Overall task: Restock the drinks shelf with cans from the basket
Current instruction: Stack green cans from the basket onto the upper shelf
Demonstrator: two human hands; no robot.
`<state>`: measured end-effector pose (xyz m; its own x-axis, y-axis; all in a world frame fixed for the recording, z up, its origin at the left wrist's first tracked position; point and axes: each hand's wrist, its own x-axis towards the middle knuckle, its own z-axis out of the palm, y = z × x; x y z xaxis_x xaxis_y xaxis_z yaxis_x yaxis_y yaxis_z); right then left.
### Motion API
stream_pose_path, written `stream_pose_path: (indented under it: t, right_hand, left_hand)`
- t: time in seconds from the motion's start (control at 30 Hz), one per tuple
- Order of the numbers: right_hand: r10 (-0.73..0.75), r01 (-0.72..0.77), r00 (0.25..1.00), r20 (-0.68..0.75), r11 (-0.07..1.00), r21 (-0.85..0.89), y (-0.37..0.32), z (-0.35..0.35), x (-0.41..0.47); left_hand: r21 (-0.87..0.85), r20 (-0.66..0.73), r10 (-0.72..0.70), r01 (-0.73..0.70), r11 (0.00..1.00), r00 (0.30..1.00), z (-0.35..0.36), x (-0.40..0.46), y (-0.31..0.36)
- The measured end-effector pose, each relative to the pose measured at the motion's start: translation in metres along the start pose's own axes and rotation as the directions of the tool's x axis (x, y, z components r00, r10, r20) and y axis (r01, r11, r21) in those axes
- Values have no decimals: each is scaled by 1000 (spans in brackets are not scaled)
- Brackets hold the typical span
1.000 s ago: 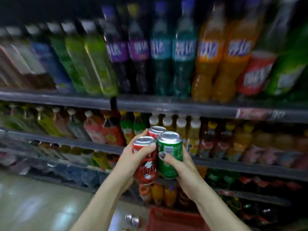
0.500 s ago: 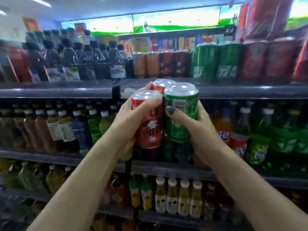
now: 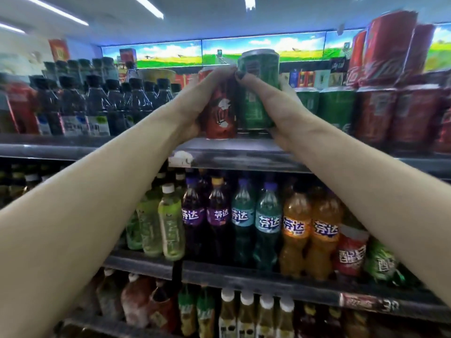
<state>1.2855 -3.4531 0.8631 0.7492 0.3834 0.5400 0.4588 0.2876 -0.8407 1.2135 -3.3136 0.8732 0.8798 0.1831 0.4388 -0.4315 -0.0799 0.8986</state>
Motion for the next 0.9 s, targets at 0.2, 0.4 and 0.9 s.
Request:
stream_pose_path:
  t: [0.2,0.4,0.9]
  right_hand:
    - [33,-38,997,-72,997,-68,25,4,30]
    - [54,-69,994,-98,985,-157,38,0,45]
    - [-72,-50,976,-204,841,-538,18,-4,8]
  left_hand:
    - [-30,-1,-31,31,999,1000,-18,45,-26]
    - [20,87,-84,82,996,993,-32,67,-43]
    - [127,83,5,-15,992,997,-42,61,-43]
